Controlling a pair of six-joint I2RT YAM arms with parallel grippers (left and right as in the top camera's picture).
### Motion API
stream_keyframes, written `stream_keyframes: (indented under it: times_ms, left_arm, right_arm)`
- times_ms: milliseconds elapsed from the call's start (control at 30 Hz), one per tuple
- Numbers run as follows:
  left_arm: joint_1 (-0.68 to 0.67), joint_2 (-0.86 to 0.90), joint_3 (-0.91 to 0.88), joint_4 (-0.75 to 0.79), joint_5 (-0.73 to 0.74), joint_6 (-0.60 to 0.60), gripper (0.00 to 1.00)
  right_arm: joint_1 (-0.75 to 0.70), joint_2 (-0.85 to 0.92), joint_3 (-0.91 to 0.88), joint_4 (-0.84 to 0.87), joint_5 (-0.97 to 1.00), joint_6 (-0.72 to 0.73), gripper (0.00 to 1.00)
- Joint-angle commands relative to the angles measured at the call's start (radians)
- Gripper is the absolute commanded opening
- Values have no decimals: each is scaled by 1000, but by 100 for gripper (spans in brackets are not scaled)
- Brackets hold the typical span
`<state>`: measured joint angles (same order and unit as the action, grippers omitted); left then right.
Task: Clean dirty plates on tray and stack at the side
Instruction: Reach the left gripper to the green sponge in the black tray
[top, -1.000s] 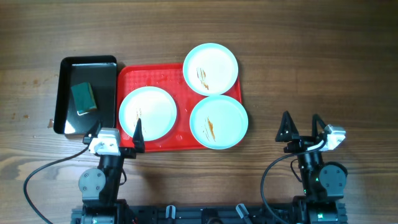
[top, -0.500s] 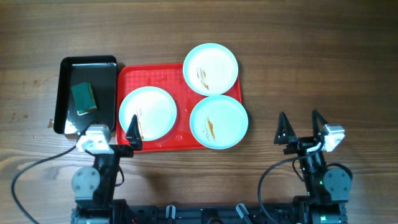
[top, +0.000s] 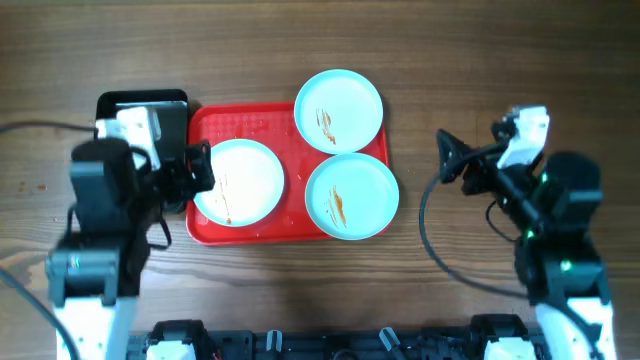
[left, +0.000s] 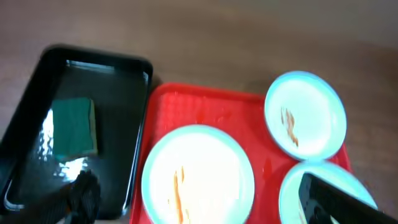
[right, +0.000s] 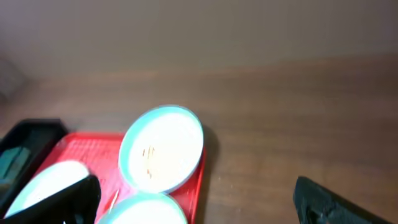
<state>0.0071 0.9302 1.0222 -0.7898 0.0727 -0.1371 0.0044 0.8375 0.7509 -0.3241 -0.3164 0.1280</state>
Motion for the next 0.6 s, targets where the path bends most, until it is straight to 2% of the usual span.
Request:
stream_keyframes:
  times_ms: [0, 100, 167, 233, 300, 333, 433, 500, 567]
  left_arm:
    - [-5, 193, 152, -135, 48, -6, 100]
    - [-5, 331, 161, -158, 216, -6, 100]
    - [-5, 419, 161, -180, 335, -6, 100]
    - [-5, 506, 161, -176, 364, -11, 100]
    - [1, 566, 162, -154, 313, -40, 100]
    - [12, 582, 172, -150, 212, -138, 100]
    - [50, 593, 265, -185, -27, -275, 100]
    - [80, 595, 348, -215, -95, -290, 100]
    - [130, 598, 400, -241, -101, -288, 100]
  right_arm:
    - [-5, 155, 190, -126, -106, -23, 100]
    - [-5, 243, 249, -112, -215, -8, 100]
    - [-5, 259, 249, -82, -254, 72, 100]
    - [-5, 261, 249, -92, -261, 72, 100]
    - [-2, 261, 249, -125, -250, 58, 100]
    - [-2, 261, 249, -146, -232, 58, 99]
    - [0, 294, 251, -208, -196, 50, 100]
    - [19, 341, 265, -246, -187, 34, 99]
    - [74, 421, 320, -329, -101, 19, 99]
